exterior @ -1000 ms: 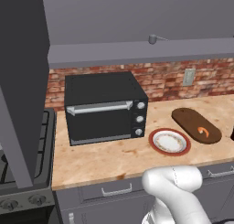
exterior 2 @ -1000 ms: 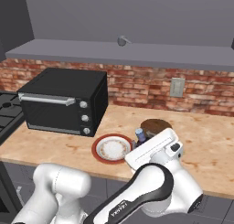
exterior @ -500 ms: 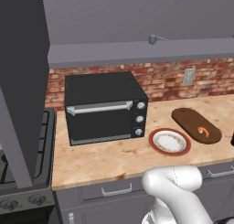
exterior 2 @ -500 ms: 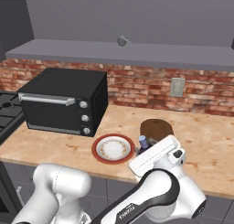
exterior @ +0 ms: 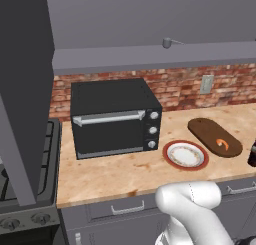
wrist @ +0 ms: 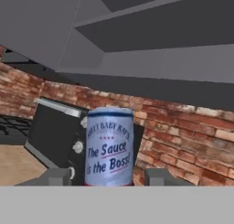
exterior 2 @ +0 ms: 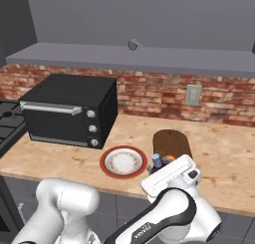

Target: Pick the shrimp from the plate and place it on the cutting board. Then pick the condiment bottle from the cabinet and place it next to the cutting board.

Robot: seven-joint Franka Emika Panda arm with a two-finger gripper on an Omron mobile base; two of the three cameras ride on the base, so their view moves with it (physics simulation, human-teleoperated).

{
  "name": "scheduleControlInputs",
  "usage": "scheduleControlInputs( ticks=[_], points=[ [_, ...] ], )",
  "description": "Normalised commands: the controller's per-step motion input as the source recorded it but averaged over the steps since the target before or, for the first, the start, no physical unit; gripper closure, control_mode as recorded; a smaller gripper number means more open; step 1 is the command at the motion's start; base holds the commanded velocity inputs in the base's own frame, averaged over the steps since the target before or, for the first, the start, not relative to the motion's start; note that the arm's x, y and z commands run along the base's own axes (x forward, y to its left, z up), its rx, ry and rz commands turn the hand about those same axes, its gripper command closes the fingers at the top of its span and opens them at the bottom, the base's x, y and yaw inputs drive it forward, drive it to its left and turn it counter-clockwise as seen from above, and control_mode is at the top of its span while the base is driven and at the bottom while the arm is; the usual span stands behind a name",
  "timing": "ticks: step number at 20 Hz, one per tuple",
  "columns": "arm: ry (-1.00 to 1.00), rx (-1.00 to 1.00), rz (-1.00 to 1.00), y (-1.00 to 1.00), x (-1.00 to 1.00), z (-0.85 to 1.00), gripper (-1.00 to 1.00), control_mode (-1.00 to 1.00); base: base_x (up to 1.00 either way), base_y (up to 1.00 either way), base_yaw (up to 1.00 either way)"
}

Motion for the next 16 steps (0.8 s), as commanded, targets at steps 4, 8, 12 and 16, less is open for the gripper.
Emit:
scheduleControlInputs(
  ticks=[4, 8, 12, 16],
  points=[
    [0.06, 0.09, 0.00, -0.11, 0.12, -0.19, 1.00, -1.00, 0.00, 0.00, 0.00],
    [0.05, 0.09, 0.00, -0.16, 0.12, -0.17, 1.00, -1.00, 0.00, 0.00, 0.00],
    [0.04, 0.08, 0.00, -0.16, 0.12, -0.17, 1.00, -1.00, 0.00, 0.00, 0.00],
    [0.00, 0.04, 0.00, -0.16, 0.06, -0.16, 1.00, -1.00, 0.00, 0.00, 0.00]
  ],
)
